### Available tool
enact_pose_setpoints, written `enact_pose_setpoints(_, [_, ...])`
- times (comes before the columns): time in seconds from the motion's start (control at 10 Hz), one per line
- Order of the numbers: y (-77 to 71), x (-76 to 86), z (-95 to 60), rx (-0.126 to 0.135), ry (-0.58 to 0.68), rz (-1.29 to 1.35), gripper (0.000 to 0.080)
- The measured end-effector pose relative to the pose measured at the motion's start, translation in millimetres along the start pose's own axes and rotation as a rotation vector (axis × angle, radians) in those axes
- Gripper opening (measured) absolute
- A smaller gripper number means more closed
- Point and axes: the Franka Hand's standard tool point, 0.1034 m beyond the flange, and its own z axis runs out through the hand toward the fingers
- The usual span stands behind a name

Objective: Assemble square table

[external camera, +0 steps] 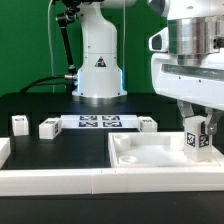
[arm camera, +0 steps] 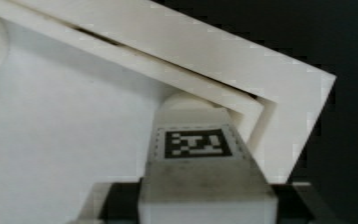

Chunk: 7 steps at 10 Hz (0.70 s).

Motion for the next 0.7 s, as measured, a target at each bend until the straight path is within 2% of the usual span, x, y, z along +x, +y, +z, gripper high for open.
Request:
enact_pose_setpoints(0.1, [0.0,0.0,0.0,0.000,0.000,-0.021,0.0366])
enact_pose_setpoints(0.2, [0.0,0.3,0.0,0.000,0.000,-0.071,0.0513])
enact_pose_setpoints(0.3, [0.0,0.5,0.0,0.000,0.000,-0.119,0.0621])
enact_pose_setpoints(0.7, [-2.1,-1.3,-0.6,0.001,0.010,-0.601,0.0649])
